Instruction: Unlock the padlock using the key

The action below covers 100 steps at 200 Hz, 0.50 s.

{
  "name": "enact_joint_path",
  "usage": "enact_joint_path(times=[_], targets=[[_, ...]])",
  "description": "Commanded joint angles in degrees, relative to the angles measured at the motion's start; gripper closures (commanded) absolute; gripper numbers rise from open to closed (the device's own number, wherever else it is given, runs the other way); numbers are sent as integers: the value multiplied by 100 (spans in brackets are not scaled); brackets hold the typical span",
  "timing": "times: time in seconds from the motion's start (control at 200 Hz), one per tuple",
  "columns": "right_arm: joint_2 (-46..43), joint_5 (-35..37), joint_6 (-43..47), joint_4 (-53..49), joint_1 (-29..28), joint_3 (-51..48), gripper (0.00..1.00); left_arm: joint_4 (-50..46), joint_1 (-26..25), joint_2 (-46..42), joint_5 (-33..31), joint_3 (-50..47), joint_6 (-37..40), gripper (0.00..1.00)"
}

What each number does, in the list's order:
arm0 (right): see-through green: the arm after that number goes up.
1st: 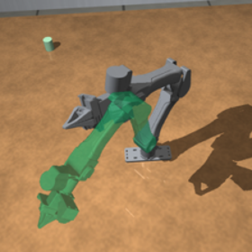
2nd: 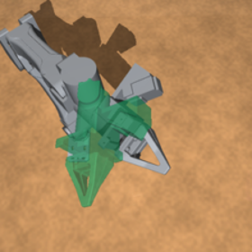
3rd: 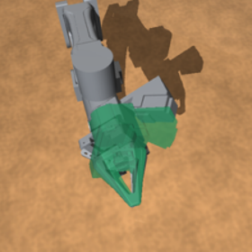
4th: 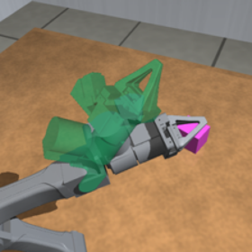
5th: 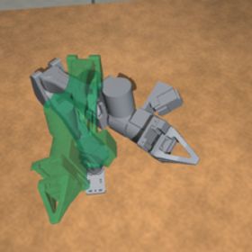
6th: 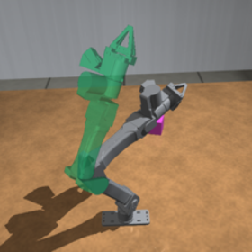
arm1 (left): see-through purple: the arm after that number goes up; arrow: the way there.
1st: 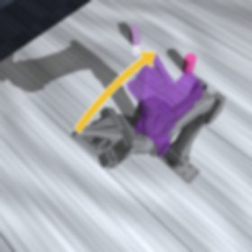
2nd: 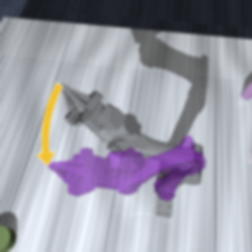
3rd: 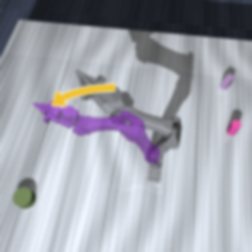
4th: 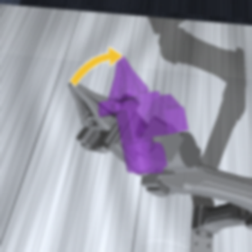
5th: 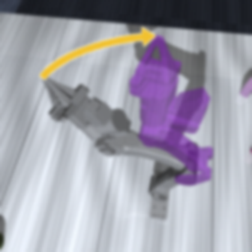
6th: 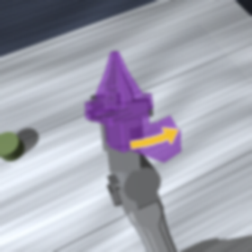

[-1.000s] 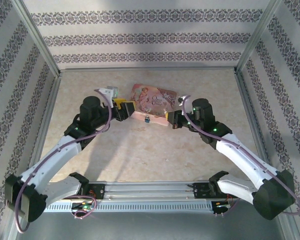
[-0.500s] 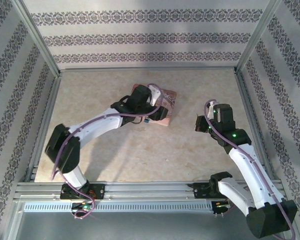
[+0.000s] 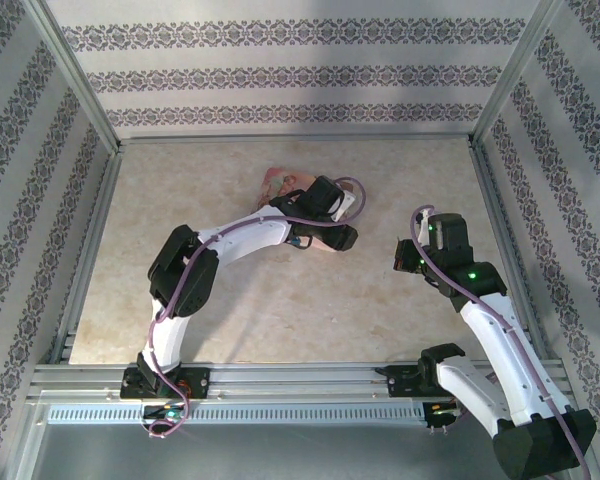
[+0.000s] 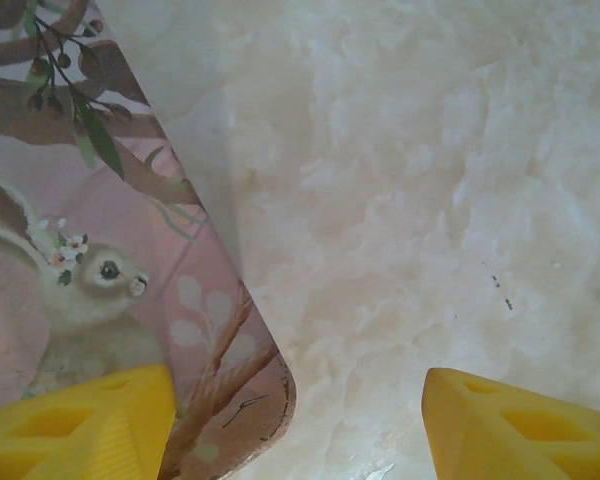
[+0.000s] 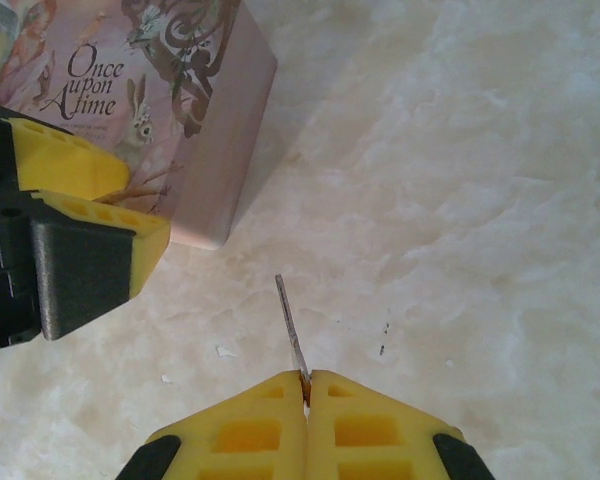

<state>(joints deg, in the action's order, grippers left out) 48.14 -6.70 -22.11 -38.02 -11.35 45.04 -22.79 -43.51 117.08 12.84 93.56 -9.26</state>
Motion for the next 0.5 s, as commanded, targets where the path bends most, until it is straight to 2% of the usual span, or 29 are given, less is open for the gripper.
enact_joint_path(times=[0.0,0.305,0.495], targets=[[-2,-13,29,-57,47,118,100,-374,-35,31,5,19,32,33],[202,-136,31,48,46,128,100,169,-53,-563,261,-909,-228,33],[274,-174,41,167,46,78,100,192,-53,-553,316,-848,-276,33]])
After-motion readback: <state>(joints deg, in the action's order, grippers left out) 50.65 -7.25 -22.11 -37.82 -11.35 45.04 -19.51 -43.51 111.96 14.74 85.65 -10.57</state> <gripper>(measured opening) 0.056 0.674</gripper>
